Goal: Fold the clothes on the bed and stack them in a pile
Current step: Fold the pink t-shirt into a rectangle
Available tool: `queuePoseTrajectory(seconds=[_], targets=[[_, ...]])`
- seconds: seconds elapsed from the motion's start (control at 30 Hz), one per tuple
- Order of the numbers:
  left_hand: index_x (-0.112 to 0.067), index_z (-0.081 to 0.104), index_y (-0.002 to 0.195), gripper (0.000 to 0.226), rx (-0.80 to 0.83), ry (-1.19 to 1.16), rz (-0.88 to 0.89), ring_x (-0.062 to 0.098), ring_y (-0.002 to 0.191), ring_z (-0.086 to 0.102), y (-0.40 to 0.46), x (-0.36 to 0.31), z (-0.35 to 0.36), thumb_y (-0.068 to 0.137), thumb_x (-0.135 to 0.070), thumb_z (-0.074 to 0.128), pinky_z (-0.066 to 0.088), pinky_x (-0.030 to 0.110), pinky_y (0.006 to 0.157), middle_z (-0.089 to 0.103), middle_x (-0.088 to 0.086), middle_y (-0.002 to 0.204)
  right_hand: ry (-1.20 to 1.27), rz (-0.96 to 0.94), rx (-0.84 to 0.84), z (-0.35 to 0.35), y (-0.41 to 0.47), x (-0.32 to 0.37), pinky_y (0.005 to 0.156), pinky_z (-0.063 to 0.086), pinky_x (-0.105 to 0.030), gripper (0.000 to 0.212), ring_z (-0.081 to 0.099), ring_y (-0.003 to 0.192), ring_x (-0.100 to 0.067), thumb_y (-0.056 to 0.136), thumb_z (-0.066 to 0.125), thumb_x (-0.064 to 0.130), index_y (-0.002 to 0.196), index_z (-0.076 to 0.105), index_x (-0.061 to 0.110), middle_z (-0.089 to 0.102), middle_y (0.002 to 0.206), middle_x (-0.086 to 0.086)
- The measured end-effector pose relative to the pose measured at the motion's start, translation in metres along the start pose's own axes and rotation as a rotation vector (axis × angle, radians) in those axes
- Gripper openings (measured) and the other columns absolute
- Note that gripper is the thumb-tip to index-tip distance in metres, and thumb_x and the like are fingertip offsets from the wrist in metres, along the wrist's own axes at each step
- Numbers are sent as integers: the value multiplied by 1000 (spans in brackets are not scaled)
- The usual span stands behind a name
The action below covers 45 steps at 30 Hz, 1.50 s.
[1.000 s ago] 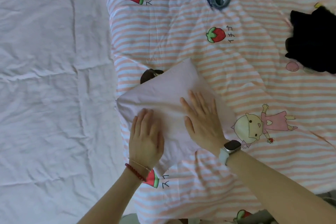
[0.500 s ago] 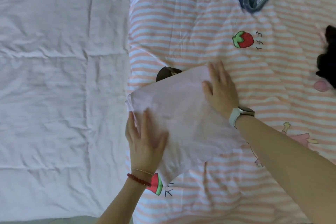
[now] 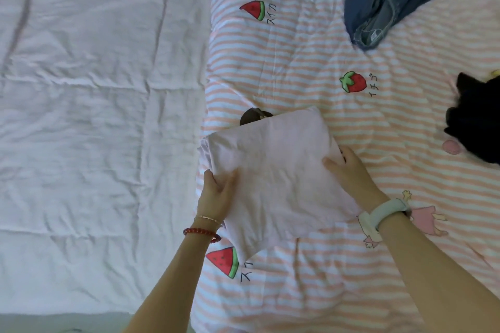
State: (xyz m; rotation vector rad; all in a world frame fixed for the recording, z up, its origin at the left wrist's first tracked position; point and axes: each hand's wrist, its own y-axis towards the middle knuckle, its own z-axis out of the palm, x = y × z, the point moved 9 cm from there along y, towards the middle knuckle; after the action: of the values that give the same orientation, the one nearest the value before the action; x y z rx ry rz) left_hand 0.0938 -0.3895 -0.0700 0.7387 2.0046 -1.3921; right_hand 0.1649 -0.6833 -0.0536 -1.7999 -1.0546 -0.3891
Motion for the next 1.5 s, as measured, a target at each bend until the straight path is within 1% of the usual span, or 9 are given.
queuePoseTrajectory(seconds=[0.23, 0.53, 0.73, 0.87, 1.0, 1.07, 1.17, 1.37, 1.5], targets=[[-7, 33, 88, 19, -94, -69, 190, 7, 62, 42, -30, -30, 7, 94, -13, 50, 38, 9, 48, 40, -3, 73, 71, -211, -65, -13, -44, 14, 75, 41, -29, 30, 53, 93, -19, 92, 48, 6, 121, 52, 14, 56, 109, -2], [-17, 42, 72, 23, -273, -191, 139, 2, 57, 47, -145, 28, -77, 91, -15, 55, 39, 14, 53, 50, -6, 68, 128, -268, 115, 9, -154, 11, 59, 44, -4, 31, 57, 79, 8, 90, 54, 6, 102, 53, 35, 59, 96, 19], [-6, 49, 81, 12, -502, -245, 32, 17, 68, 50, -231, 99, -179, 91, -11, 56, 43, 27, 60, 55, 2, 73, 50, -279, 316, 105, -237, 25, 67, 43, -8, 28, 55, 92, 5, 91, 53, 10, 115, 53, 25, 58, 106, 13], [-6, 53, 88, 8, -590, -311, 32, 13, 68, 54, -273, 136, -259, 92, -12, 55, 47, 21, 60, 58, 1, 76, -52, -324, 431, 184, -292, 45, 88, 44, -26, 30, 54, 104, -15, 91, 53, 10, 120, 53, 15, 56, 116, -1], [-14, 53, 83, 9, -691, -364, 28, 1, 61, 54, -309, 171, -348, 91, -12, 57, 44, 13, 54, 58, -11, 67, -128, -363, 500, 275, -345, 72, 55, 39, -6, 17, 50, 67, -5, 89, 53, 12, 90, 50, 29, 52, 83, 2], [-16, 55, 85, 7, -708, -390, 15, 7, 67, 57, -323, 187, -393, 91, -14, 57, 48, 21, 61, 61, -8, 70, -111, -347, 512, 322, -367, 86, 49, 36, -6, 10, 44, 60, -5, 89, 55, 17, 86, 50, 26, 49, 76, 3], [-11, 57, 91, 6, -735, -432, -3, 23, 77, 60, -341, 211, -459, 91, -18, 57, 50, 39, 71, 65, 8, 83, -148, -391, 520, 390, -401, 113, 47, 34, -8, 12, 42, 61, -9, 89, 58, 21, 81, 51, 18, 47, 72, 3], [-11, 46, 71, 26, -864, -516, -10, 12, 61, 43, -354, 251, -573, 81, -32, 58, 40, 31, 61, 49, -4, 65, -163, -402, 607, 507, -445, 167, 49, 38, -6, 5, 50, 64, -7, 86, 60, 9, 89, 55, 10, 55, 77, 2], [-17, 34, 63, 36, -914, -545, -53, 3, 48, 31, -332, 268, -639, 90, -18, 58, 30, 26, 55, 37, -17, 48, -178, -438, 667, 579, -457, 217, 49, 35, -18, 16, 44, 60, -9, 85, 57, 9, 83, 52, -6, 49, 69, -2]])
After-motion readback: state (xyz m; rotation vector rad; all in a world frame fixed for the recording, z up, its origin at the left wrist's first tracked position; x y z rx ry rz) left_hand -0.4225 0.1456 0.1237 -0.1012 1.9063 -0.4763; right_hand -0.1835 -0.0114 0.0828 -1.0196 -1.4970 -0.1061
